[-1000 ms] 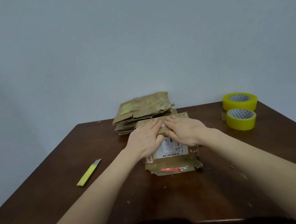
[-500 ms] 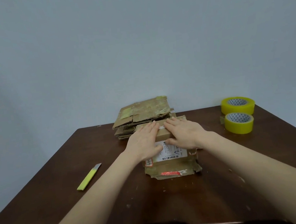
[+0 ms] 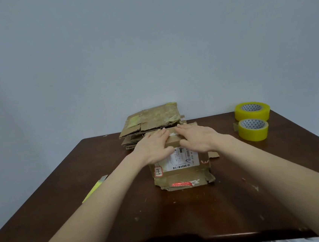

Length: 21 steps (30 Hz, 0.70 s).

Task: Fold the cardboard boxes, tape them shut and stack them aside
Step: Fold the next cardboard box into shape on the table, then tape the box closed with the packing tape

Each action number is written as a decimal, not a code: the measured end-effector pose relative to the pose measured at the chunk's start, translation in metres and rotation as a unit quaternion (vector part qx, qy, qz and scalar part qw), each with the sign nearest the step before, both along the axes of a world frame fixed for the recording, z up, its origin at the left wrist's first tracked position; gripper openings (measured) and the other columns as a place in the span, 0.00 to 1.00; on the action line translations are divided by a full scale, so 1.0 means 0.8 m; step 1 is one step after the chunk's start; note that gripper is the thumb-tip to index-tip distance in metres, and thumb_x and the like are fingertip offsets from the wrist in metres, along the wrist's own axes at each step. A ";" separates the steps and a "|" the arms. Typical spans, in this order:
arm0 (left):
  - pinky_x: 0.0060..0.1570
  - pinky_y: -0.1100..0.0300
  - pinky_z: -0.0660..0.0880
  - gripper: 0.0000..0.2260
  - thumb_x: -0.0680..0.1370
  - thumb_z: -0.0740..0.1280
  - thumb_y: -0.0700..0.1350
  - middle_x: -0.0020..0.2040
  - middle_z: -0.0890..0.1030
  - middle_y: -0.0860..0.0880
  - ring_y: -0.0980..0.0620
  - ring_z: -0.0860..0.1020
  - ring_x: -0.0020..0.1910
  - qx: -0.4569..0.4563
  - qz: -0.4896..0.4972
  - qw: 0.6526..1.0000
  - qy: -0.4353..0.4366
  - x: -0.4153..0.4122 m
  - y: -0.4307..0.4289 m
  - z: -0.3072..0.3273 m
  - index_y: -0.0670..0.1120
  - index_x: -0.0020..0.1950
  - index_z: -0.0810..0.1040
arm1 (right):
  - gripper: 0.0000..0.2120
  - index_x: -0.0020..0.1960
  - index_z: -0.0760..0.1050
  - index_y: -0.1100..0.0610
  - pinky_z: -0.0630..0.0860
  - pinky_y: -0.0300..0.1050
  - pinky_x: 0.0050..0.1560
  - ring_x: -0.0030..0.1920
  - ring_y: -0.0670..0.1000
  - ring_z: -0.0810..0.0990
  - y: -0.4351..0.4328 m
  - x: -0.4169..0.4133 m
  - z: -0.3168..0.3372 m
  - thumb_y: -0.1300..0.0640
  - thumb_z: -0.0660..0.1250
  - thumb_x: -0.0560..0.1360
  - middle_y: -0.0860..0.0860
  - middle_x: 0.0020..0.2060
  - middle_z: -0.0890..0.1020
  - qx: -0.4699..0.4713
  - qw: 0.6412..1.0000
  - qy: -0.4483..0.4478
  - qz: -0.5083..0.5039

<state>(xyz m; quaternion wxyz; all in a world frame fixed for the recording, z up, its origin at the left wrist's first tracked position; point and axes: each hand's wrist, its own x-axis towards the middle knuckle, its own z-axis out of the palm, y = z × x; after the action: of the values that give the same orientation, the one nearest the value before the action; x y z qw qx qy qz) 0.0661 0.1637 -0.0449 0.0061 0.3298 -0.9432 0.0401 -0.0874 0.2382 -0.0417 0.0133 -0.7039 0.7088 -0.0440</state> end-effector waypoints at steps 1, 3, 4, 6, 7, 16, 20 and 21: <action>0.75 0.52 0.48 0.27 0.81 0.52 0.51 0.79 0.50 0.46 0.51 0.50 0.77 0.000 -0.004 1.000 0.015 -0.001 0.000 0.006 0.44 0.78 0.51 | 0.26 0.77 0.55 0.56 0.56 0.50 0.75 0.77 0.52 0.54 0.002 -0.002 0.005 0.52 0.50 0.81 0.53 0.77 0.57 -0.016 1.000 -0.023 -0.008; 0.75 0.52 0.50 0.24 0.82 0.49 0.49 0.78 0.52 0.47 0.51 0.51 0.77 0.002 -0.008 0.999 0.053 -0.007 -0.002 0.015 0.44 0.78 0.53 | 0.23 0.75 0.61 0.55 0.63 0.50 0.69 0.73 0.55 0.63 0.006 -0.008 0.015 0.54 0.49 0.81 0.54 0.74 0.65 -0.056 0.996 -0.058 -0.031; 0.75 0.53 0.50 0.23 0.83 0.49 0.48 0.78 0.53 0.47 0.52 0.52 0.77 0.004 -0.006 0.998 0.067 -0.012 -0.002 0.018 0.44 0.78 0.54 | 0.21 0.73 0.65 0.54 0.66 0.50 0.66 0.70 0.56 0.67 0.008 -0.011 0.018 0.55 0.48 0.81 0.54 0.72 0.68 -0.070 0.995 -0.066 -0.040; 0.75 0.54 0.50 0.23 0.83 0.48 0.49 0.78 0.55 0.48 0.53 0.52 0.77 0.000 -0.006 0.997 0.079 -0.023 -0.001 0.019 0.45 0.78 0.55 | 0.21 0.72 0.67 0.53 0.67 0.50 0.64 0.69 0.56 0.69 0.011 -0.014 0.021 0.56 0.48 0.82 0.55 0.70 0.71 -0.077 0.993 -0.071 -0.045; 0.75 0.55 0.50 0.23 0.83 0.47 0.49 0.78 0.55 0.48 0.53 0.53 0.77 -0.002 -0.009 0.997 0.083 -0.029 0.001 0.019 0.46 0.78 0.55 | 0.21 0.72 0.67 0.53 0.66 0.49 0.63 0.68 0.56 0.69 0.012 -0.015 0.021 0.56 0.48 0.82 0.54 0.70 0.71 -0.081 0.993 -0.075 -0.046; 0.71 0.53 0.59 0.23 0.82 0.50 0.49 0.77 0.60 0.47 0.49 0.59 0.75 -0.019 -0.029 0.994 0.101 -0.127 0.034 0.039 0.46 0.77 0.58 | 0.21 0.72 0.65 0.56 0.68 0.52 0.65 0.69 0.57 0.69 0.020 -0.076 0.005 0.53 0.51 0.80 0.54 0.70 0.69 -0.149 0.957 -0.114 -0.222; 0.68 0.50 0.63 0.24 0.80 0.54 0.48 0.76 0.62 0.47 0.47 0.62 0.73 -0.011 -0.038 0.996 0.081 -0.186 0.052 0.026 0.46 0.76 0.59 | 0.22 0.71 0.65 0.57 0.69 0.53 0.63 0.68 0.58 0.69 0.031 -0.121 -0.015 0.50 0.58 0.79 0.56 0.68 0.70 -0.123 0.938 -0.101 -0.308; 0.67 0.50 0.64 0.24 0.80 0.55 0.48 0.75 0.63 0.47 0.46 0.63 0.73 -0.007 -0.036 0.996 0.075 -0.199 0.053 0.019 0.46 0.75 0.60 | 0.22 0.70 0.66 0.58 0.69 0.53 0.63 0.68 0.58 0.68 0.035 -0.131 -0.022 0.50 0.59 0.79 0.56 0.68 0.70 -0.118 0.934 -0.092 -0.324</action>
<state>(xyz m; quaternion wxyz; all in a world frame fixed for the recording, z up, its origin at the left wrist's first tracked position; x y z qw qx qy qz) -0.0927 0.2065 -0.0294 0.0808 0.2974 -0.9511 0.0220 -0.1926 0.2658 -0.0589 -0.0199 -0.4259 0.8836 -0.1935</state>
